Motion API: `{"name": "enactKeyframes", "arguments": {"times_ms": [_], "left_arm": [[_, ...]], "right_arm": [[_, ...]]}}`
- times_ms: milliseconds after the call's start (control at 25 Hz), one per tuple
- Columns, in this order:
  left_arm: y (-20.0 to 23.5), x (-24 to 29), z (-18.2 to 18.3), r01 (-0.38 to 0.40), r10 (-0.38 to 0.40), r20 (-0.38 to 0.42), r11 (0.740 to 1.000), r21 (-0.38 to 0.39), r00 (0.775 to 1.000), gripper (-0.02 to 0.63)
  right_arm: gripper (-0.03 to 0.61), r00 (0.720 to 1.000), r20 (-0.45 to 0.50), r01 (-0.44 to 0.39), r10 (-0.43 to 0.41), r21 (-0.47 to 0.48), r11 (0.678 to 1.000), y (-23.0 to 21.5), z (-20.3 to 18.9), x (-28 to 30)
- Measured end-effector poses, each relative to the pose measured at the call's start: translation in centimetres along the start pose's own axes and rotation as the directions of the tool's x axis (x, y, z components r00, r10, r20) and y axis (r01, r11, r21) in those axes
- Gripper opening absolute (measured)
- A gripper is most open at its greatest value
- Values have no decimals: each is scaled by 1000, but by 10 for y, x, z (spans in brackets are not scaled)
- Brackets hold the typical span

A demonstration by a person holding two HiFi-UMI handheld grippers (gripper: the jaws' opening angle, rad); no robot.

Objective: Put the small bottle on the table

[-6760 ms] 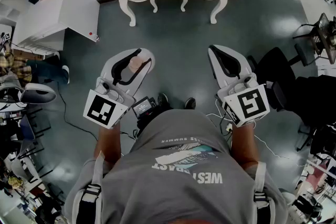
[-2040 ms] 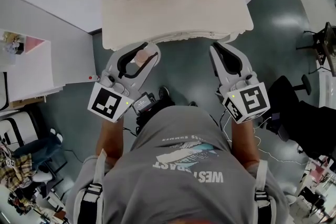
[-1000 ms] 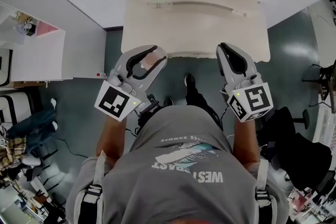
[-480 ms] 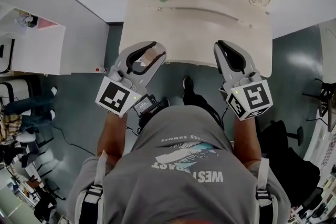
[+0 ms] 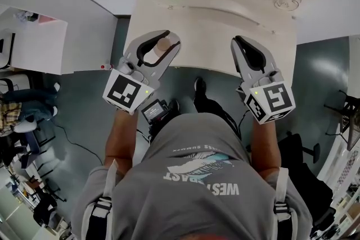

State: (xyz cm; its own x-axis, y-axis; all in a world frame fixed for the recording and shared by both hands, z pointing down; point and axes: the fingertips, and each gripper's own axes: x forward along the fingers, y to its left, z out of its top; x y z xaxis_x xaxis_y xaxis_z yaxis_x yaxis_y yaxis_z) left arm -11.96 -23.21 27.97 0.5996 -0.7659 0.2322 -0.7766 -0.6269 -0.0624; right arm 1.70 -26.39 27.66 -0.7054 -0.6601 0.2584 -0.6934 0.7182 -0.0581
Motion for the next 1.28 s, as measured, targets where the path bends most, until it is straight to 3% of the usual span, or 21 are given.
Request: {"name": "enactKeyframes", "arguments": {"times_ms": [600, 1280], "left_arm": [[48, 103, -19, -26, 26, -10, 1000, -2, 1000, 127], [93, 165, -53, -41, 40, -44, 999, -16, 998, 127]], "right_arm": [[31, 999, -34, 31, -30, 30, 999, -83, -18, 32], [32, 994, -72, 90, -85, 76, 993, -123, -53, 49]]}}
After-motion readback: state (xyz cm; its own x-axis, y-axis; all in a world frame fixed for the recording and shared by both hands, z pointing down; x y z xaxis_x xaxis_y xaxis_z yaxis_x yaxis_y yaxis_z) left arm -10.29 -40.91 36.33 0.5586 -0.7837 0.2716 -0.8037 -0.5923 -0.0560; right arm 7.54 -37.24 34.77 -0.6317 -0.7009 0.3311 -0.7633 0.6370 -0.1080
